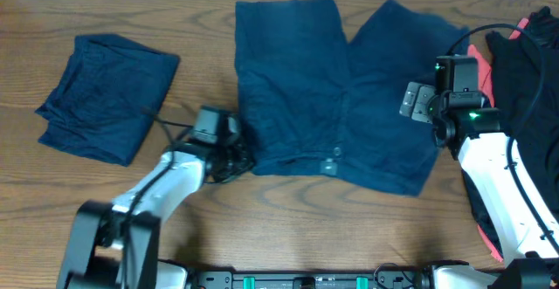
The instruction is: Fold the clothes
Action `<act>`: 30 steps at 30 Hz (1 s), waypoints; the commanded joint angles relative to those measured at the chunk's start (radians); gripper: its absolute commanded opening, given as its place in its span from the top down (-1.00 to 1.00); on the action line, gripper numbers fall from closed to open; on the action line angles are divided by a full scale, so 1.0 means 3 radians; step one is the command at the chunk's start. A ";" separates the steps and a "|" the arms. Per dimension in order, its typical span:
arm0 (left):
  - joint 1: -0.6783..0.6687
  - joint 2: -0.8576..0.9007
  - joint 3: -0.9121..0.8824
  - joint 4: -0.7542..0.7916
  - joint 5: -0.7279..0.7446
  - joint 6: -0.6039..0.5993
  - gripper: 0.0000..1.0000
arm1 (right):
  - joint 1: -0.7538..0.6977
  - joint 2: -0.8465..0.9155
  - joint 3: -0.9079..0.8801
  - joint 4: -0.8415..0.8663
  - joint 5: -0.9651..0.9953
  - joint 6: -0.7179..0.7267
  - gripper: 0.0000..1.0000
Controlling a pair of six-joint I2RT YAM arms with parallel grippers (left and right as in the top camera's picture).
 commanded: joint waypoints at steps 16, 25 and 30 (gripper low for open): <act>0.1400 -0.0963 0.0595 -0.0420 -0.0549 0.0543 -0.96 | -0.0093 -0.0033 0.0017 -0.0106 0.0033 0.0019 -0.98; 0.0985 -0.0951 0.0577 -0.2014 -0.0226 0.0758 -0.96 | -0.0093 -0.0022 0.0015 -0.0394 -0.0422 0.0020 -0.98; 0.0694 -0.0951 0.0534 -0.2296 -0.0463 0.0682 -0.97 | -0.0092 0.0127 0.0009 -0.0679 -0.1002 0.0023 -0.99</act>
